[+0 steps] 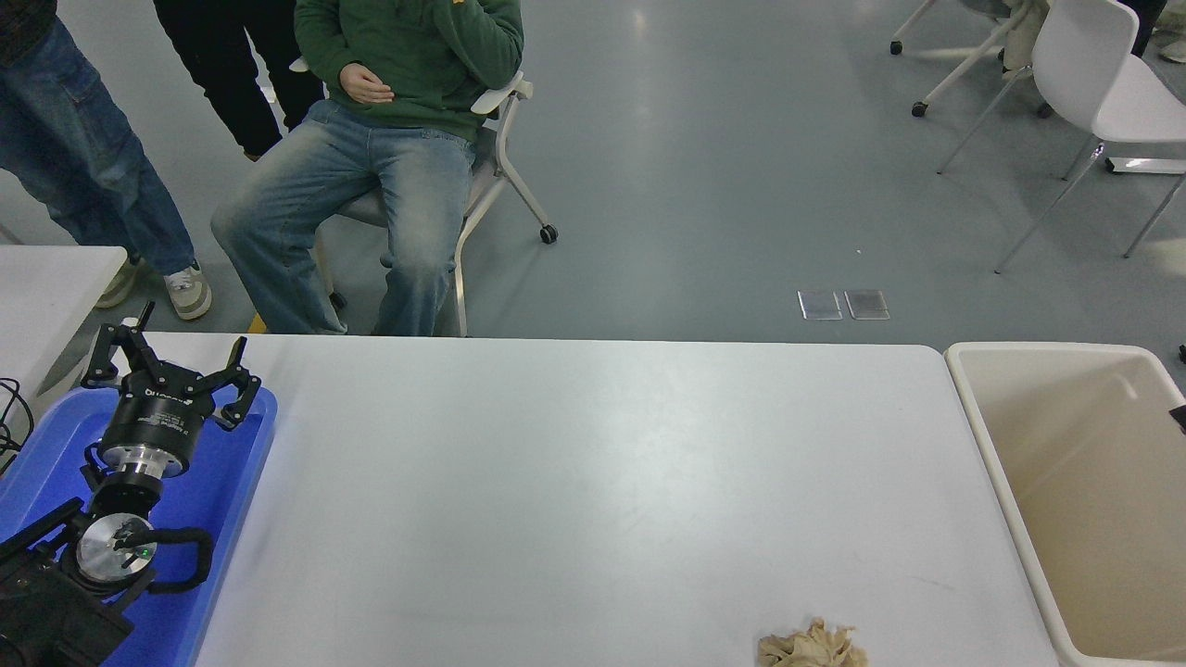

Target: Clean the table surface

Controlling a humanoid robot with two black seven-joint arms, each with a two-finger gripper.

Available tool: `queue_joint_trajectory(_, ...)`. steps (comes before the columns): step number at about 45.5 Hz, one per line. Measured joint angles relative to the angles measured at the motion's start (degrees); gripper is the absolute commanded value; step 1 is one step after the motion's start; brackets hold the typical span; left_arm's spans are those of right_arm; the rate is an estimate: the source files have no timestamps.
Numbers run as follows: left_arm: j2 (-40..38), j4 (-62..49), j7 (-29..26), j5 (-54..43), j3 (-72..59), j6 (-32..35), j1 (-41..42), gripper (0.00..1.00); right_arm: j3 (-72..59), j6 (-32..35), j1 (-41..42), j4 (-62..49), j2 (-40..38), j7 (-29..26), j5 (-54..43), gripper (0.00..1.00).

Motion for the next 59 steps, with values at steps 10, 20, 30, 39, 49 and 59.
queue_joint_trajectory(10, 0.00, 0.00, 0.00, 0.00, 0.00, -0.04, 0.00, 1.00, 0.11, 0.09, 0.40, 0.27, -0.04, -0.03, 0.01, 1.00)
queue_joint_trajectory(20, 0.00, 0.00, 0.00, 0.00, 0.00, -0.04, 0.00, 1.00, 0.18, 0.20, 0.78, 0.40, -0.35, -0.03, 0.03, 1.00)
queue_joint_trajectory(30, 0.00, 0.01, 0.00, 0.01, 0.00, -0.03, 0.00, 1.00, 1.47, 0.54, 2.04, 1.14, -1.29, -0.04, 0.05, 1.00)
queue_joint_trajectory(39, 0.00, 0.01, 0.00, 0.01, 0.00, -0.03, 0.00, 1.00, 3.16, 0.73, 3.54, 3.98, -2.75, -0.04, 0.02, 1.00)
queue_joint_trajectory(49, 0.00, -0.01, 0.00, 0.02, 0.00, -0.03, 0.01, 1.00, 5.86, 1.00, 5.15, 7.88, -4.80, -0.04, 0.00, 1.00)
queue_joint_trajectory(59, 0.00, 0.00, 0.00, 0.04, 0.00, -0.02, 0.01, 1.00, 9.33, 1.77, 7.21, 13.63, -7.13, -0.04, -0.02, 1.00)
